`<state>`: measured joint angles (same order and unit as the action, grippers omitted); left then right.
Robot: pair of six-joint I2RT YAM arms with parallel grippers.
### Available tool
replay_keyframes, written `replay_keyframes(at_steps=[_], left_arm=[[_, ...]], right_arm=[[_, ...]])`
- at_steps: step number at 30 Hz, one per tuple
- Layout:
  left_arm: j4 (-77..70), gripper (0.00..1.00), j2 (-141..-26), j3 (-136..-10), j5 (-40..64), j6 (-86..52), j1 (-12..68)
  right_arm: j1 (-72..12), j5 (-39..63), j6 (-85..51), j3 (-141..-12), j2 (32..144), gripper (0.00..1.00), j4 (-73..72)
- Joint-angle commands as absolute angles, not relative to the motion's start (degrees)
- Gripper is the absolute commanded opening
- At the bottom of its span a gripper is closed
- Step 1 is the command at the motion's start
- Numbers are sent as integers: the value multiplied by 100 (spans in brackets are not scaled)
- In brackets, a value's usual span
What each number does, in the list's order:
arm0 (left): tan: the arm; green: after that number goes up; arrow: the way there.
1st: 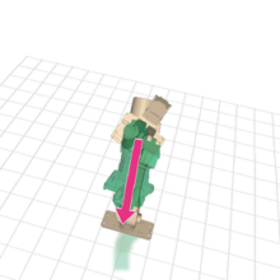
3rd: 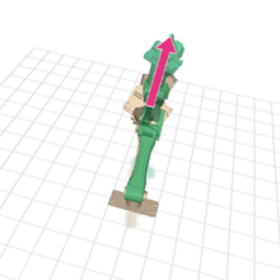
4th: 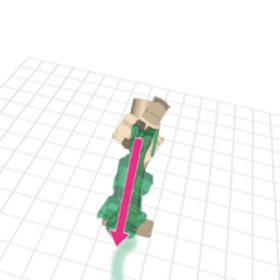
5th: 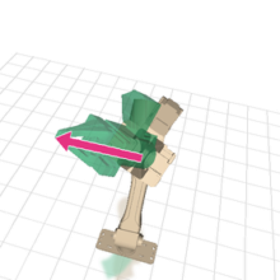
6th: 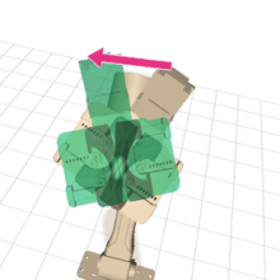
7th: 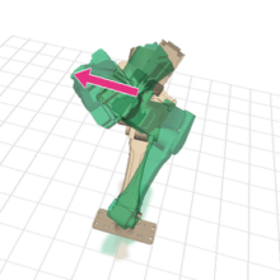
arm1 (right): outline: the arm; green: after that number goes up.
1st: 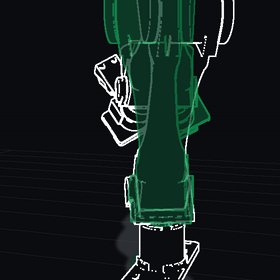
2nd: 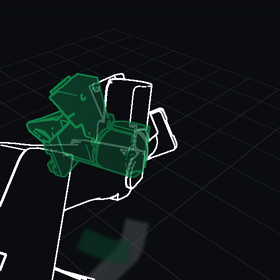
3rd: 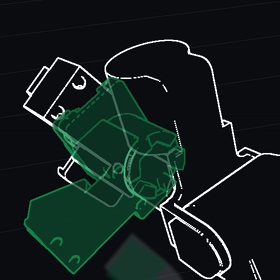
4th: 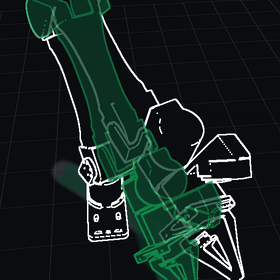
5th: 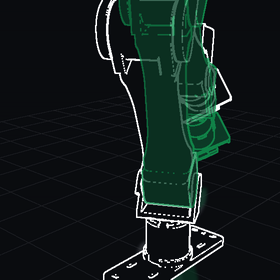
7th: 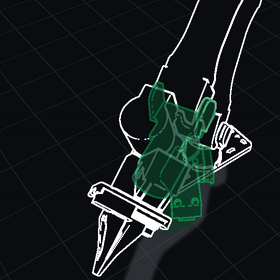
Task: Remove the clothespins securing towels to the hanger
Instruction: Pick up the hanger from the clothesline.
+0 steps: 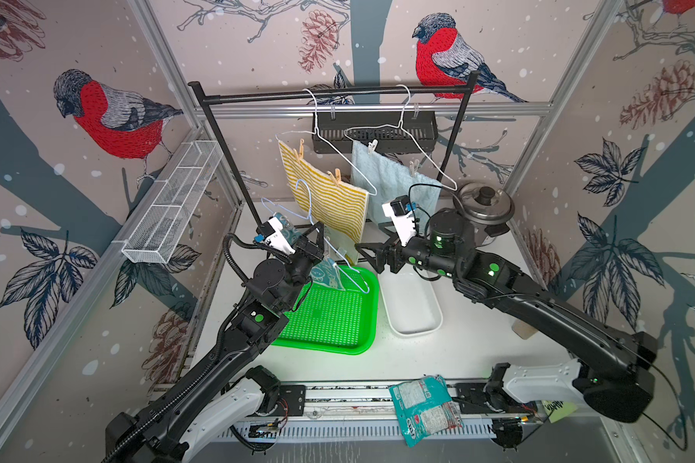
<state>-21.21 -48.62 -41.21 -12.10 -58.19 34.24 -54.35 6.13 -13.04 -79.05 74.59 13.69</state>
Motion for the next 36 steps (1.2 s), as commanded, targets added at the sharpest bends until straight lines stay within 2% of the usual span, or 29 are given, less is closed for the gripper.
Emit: replay_keyframes(at_steps=[1,6,14,20,25,31,34,35,36], left_arm=[[-2629,0,-4871,-4083,-1350,-6027,3430],[-2619,0,-4868,-4096,-1319,-6046,3445],[-2550,0,-4858,-4076,-1283,-6115,3463],[-2551,0,-4853,-4063,-1259,-6135,3472],[-2526,0,-4863,-4061,-1247,-6131,3472],[-2296,0,-4847,-4105,-1244,-5986,3472],[-2290,0,-4829,-4105,-1187,-5864,3467],[-2247,3,-4834,-4148,-1149,-5750,3472],[-2141,12,-4847,-4206,-1135,-5623,3472]], right_arm=[[-5563,738,-1229,-8056,7700,92,1412],[-5738,766,-1198,-8373,8196,89,1490],[-5853,712,-1081,-9001,8824,75,1894],[-5891,746,-1048,-9224,9117,57,2068],[-5914,778,-1061,-9358,9257,37,2118],[-5920,751,-1089,-9436,9259,8,2163],[-5916,651,-1032,-9420,9208,3,2197],[-5921,627,-1007,-9400,9178,3,2197],[-5916,618,-989,-9385,9147,2,2193]])
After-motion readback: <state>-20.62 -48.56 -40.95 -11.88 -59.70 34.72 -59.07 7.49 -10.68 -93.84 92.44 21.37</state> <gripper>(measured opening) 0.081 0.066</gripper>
